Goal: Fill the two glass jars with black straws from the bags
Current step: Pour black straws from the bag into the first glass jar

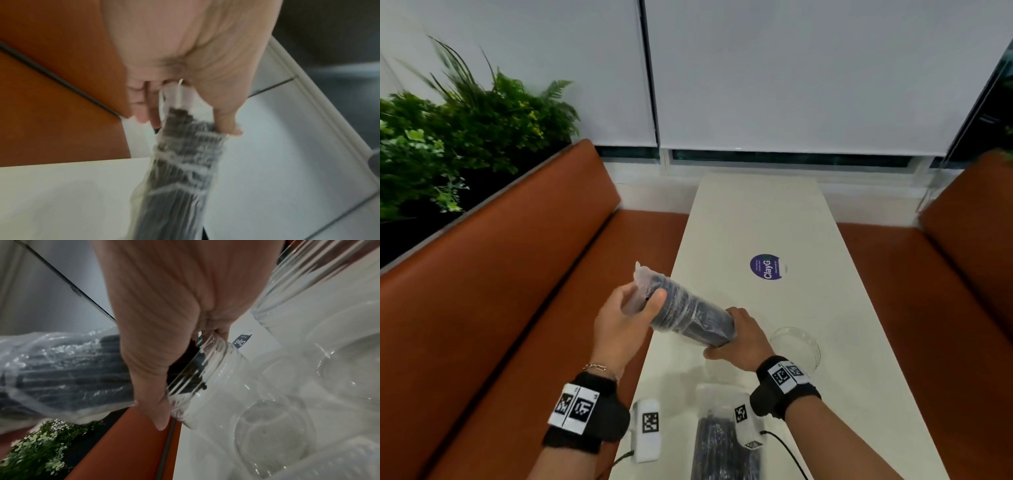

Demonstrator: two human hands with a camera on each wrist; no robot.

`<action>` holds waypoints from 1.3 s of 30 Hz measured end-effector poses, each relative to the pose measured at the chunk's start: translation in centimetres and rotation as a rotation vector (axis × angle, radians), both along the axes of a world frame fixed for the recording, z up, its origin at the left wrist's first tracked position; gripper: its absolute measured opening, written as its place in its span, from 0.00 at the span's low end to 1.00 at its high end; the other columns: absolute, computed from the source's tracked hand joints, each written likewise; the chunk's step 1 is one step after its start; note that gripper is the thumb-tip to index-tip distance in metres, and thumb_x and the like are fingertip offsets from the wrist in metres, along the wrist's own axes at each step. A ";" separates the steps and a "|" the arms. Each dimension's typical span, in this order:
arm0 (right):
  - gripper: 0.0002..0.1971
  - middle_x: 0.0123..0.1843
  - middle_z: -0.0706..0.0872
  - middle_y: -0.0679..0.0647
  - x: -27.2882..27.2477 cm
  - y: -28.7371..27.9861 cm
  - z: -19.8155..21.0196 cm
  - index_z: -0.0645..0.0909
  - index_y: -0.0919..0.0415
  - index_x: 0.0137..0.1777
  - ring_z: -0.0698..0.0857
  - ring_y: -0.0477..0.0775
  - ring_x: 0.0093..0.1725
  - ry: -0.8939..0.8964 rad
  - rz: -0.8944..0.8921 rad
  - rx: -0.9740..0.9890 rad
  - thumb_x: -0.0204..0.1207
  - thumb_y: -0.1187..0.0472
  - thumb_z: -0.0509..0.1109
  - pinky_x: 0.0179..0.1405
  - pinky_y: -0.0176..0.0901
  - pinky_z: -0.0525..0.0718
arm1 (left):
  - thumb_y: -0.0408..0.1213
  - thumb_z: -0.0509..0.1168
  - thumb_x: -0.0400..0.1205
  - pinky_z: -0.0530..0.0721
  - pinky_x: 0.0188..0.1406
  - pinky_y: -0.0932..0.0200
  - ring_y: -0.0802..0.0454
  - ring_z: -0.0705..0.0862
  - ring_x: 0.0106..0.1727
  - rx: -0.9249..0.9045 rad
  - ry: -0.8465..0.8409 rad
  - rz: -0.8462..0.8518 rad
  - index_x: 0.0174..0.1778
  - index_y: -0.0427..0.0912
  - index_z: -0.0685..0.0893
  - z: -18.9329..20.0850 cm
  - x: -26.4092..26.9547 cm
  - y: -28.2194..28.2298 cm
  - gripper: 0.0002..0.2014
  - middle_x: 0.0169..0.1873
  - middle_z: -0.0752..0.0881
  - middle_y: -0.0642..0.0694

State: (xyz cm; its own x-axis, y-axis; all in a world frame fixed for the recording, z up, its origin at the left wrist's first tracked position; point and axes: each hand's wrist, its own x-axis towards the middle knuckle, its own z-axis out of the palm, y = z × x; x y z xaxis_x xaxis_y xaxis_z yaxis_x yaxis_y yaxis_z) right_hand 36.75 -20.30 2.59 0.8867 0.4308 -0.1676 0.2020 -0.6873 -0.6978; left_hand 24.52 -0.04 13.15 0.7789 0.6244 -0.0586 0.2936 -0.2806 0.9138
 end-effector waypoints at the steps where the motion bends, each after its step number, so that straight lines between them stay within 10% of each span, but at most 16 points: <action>1: 0.36 0.59 0.78 0.49 -0.1 0.0 -0.2 0.75 0.52 0.60 0.81 0.57 0.58 -0.002 -0.009 0.017 0.56 0.43 0.89 0.57 0.53 0.84 | 0.64 0.75 0.77 0.88 0.53 0.55 0.52 0.88 0.62 0.048 -0.048 0.020 0.66 0.53 0.85 0.1 0.5 -0.7 0.26 0.59 0.88 0.55; 8: 0.35 0.55 0.80 0.46 -1.9 0.3 -1.4 0.75 0.48 0.56 0.81 0.55 0.54 -0.066 -0.143 0.197 0.51 0.40 0.87 0.52 0.49 0.83 | 0.59 0.72 0.82 0.69 0.33 0.64 0.55 0.78 0.48 0.583 -0.136 -0.122 0.42 0.55 0.82 2.3 4.5 -3.2 0.14 0.41 0.82 0.57; 15: 0.48 0.61 0.87 0.44 -2.6 0.3 -2.1 0.75 0.50 0.67 0.88 0.46 0.57 0.026 -0.263 0.367 0.46 0.45 0.95 0.54 0.39 0.89 | 0.62 0.71 0.82 0.83 0.47 0.58 0.54 0.81 0.45 0.886 -0.135 -0.549 0.49 0.51 0.88 4.2 6.6 -4.5 0.17 0.40 0.83 0.58; 19: 0.47 0.56 0.86 0.38 -2.9 0.0 -1.9 0.74 0.51 0.67 0.85 0.32 0.53 0.045 -0.286 0.419 0.49 0.51 0.96 0.42 0.23 0.82 | 0.65 0.76 0.74 0.85 0.41 0.59 0.56 0.81 0.39 0.877 -0.324 -0.490 0.44 0.49 0.89 6.0 7.2 -6.4 0.21 0.38 0.84 0.58; 24: 0.48 0.60 0.87 0.42 -2.9 -0.1 -1.2 0.73 0.46 0.66 0.88 0.52 0.60 0.121 -0.280 0.434 0.48 0.52 0.96 0.56 0.44 0.89 | 0.64 0.75 0.75 0.85 0.35 0.58 0.52 0.84 0.36 0.846 -0.450 -0.369 0.42 0.48 0.88 7.9 7.5 -7.2 0.21 0.37 0.88 0.51; 34: 0.63 0.75 0.81 0.46 -3.4 -1.1 1.0 0.65 0.46 0.82 0.82 0.55 0.74 0.121 -0.291 0.454 0.46 0.55 0.97 0.72 0.51 0.85 | 0.63 0.74 0.80 0.80 0.35 0.59 0.57 0.81 0.33 0.850 -0.551 -0.097 0.44 0.45 0.92 12.6 5.4 -5.9 0.22 0.34 0.85 0.58; 39: 0.77 0.88 0.66 0.45 -4.4 -2.5 5.8 0.52 0.41 0.89 0.66 0.52 0.88 0.030 -0.181 0.417 0.39 0.42 0.95 0.86 0.61 0.72 | 0.68 0.68 0.82 0.81 0.37 0.53 0.44 0.84 0.33 0.783 -0.621 0.089 0.42 0.41 0.90 16.8 2.2 -4.1 0.29 0.31 0.87 0.44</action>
